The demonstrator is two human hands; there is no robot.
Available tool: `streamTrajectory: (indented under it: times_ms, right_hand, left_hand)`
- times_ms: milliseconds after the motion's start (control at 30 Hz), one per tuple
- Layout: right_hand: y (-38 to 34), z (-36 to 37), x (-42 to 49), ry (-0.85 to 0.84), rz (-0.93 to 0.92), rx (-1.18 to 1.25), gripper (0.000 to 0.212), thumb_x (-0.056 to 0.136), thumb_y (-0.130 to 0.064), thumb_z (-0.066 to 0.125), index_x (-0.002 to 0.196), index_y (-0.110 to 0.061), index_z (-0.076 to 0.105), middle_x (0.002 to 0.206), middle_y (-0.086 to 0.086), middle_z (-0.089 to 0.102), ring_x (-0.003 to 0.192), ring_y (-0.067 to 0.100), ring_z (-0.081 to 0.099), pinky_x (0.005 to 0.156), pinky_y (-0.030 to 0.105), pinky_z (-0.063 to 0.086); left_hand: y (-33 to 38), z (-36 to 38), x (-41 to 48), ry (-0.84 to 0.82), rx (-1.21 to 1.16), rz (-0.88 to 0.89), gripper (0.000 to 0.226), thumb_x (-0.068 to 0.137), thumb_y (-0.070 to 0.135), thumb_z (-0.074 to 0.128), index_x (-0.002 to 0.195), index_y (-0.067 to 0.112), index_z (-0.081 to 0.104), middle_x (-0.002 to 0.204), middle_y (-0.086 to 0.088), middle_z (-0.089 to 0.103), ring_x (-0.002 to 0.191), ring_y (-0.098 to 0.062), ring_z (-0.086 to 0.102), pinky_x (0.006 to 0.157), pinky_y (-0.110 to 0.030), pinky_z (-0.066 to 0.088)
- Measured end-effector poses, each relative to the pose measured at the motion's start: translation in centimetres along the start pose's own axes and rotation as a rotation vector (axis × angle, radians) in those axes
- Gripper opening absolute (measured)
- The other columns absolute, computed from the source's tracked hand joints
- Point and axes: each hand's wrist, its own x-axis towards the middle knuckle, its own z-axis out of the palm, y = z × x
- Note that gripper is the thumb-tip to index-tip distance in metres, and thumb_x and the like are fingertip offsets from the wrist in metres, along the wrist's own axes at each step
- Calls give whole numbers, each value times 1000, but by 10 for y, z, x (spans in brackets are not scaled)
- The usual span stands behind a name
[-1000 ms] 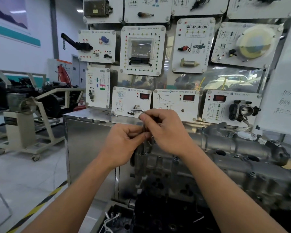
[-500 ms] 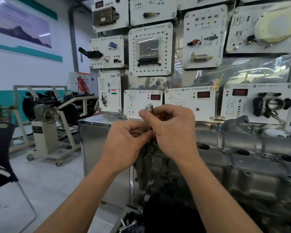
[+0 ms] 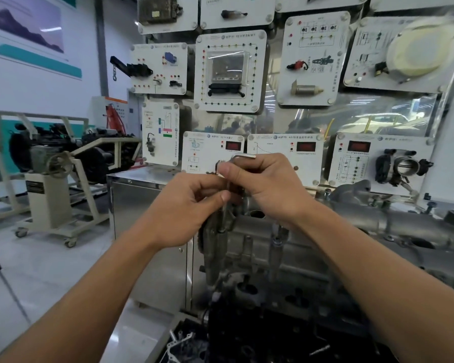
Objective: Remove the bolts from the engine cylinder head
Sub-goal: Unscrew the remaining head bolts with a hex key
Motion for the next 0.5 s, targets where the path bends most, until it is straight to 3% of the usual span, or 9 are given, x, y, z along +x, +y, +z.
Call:
streamTrajectory:
  times_ms: [100, 267, 400, 500]
  right_hand:
    - [3, 1, 0, -5, 16, 35, 29, 82, -22, 75, 83, 8, 73, 73, 25, 66, 67, 30, 59, 60, 36, 54]
    - [4, 0, -4, 24, -8, -9, 34, 65, -25, 81, 85, 3, 75, 85, 25, 73, 82, 40, 69, 83, 57, 55]
    - [7, -1, -4, 32, -12, 1, 23, 66, -21, 82, 78, -2, 75, 73, 11, 74, 71, 26, 69, 75, 44, 58]
    - [6, 1, -4, 7, -36, -50, 12, 78, -10, 79, 83, 0, 75, 76, 12, 74, 72, 21, 68, 71, 32, 57]
  left_hand:
    - [-5, 8, -3, 66, -42, -13, 23, 94, 0, 61, 102, 17, 74, 93, 5, 79, 89, -8, 74, 79, -12, 53]
    - [-11, 15, -3, 208, -81, -11, 10, 85, 3, 73, 92, 10, 74, 81, -2, 78, 76, -14, 74, 74, -22, 58]
    - [-13, 17, -1, 262, -47, -26, 16, 79, 6, 80, 80, 6, 64, 65, 6, 69, 62, -5, 66, 64, -16, 53]
    - [-13, 16, 1, 234, -48, -51, 19, 80, 6, 79, 78, 9, 60, 62, 8, 63, 61, -5, 61, 66, -16, 50]
